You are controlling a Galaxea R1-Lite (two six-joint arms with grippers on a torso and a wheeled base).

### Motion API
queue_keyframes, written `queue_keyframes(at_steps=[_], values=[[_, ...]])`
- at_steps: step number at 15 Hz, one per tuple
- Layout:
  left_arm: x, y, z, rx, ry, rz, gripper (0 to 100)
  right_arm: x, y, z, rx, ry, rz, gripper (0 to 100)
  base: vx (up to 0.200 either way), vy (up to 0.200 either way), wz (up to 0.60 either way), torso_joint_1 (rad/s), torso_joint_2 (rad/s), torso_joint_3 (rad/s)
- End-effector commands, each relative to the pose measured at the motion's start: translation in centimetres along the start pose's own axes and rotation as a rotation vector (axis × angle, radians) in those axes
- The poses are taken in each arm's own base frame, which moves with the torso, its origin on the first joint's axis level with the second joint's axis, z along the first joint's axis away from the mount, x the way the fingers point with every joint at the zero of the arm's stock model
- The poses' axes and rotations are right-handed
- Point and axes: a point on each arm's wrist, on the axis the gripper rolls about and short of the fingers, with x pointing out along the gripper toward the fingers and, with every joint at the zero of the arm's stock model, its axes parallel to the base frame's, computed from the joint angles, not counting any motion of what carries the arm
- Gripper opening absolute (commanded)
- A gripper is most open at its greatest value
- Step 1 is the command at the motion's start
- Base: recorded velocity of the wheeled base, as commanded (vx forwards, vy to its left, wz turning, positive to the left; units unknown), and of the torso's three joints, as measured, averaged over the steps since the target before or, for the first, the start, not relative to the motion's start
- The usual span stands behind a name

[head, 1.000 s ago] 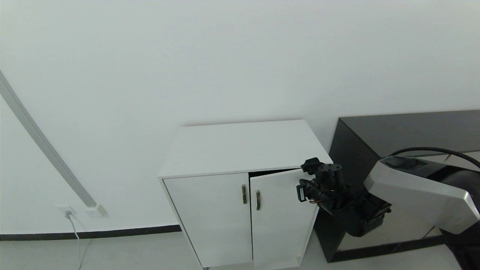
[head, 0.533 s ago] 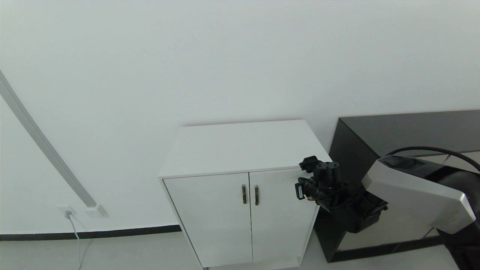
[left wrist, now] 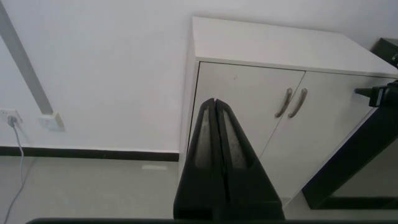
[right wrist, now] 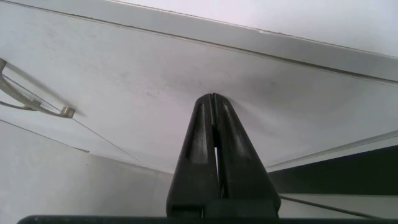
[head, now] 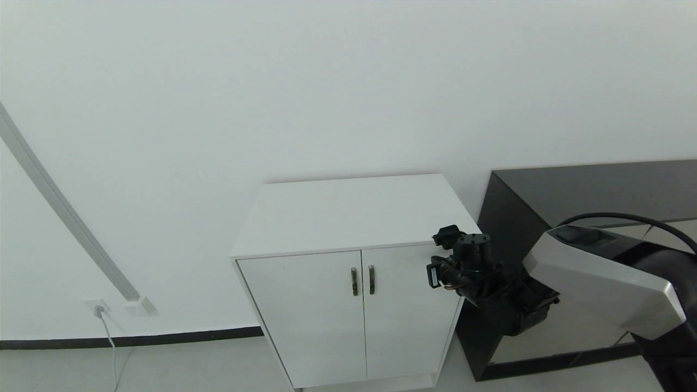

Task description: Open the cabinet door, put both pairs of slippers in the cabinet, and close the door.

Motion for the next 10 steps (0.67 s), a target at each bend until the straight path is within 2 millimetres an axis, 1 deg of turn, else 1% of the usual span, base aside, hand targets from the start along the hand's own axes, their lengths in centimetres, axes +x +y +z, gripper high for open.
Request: queue_keyframes(at_steps=[1,3,5,7,10], values=[[0.0,0.0,0.0,0.000,0.000,0.000,0,0.2,0.0,0.3,0.002,-0.012,-0.001,0,0.000,0.000,0.00,0.000,0.00,0.000],[0.0,0.0,0.0,0.000,0.000,0.000,0,0.2,0.0,0.1,0.001,-0.007,-0.002,0,0.000,0.000,0.00,0.000,0.00,0.000],[0.0,0.0,0.0,0.000,0.000,0.000,0,-0.3,-0.1,0.2,0.001,-0.004,-0.002,0,0.000,0.000,0.00,0.000,0.00,0.000],[0.0,0.0,0.0,0.001,0.000,-0.001,0,-2.1,-0.2,0.8,0.000,0.000,0.002,0,0.000,0.000,0.00,0.000,0.00,0.000],[0.0,0.0,0.0,0.000,0.002,-0.001,0,-5.4,-0.7,1.5,0.003,-0.018,0.001,0,0.000,0.000,0.00,0.000,0.00,0.000]])
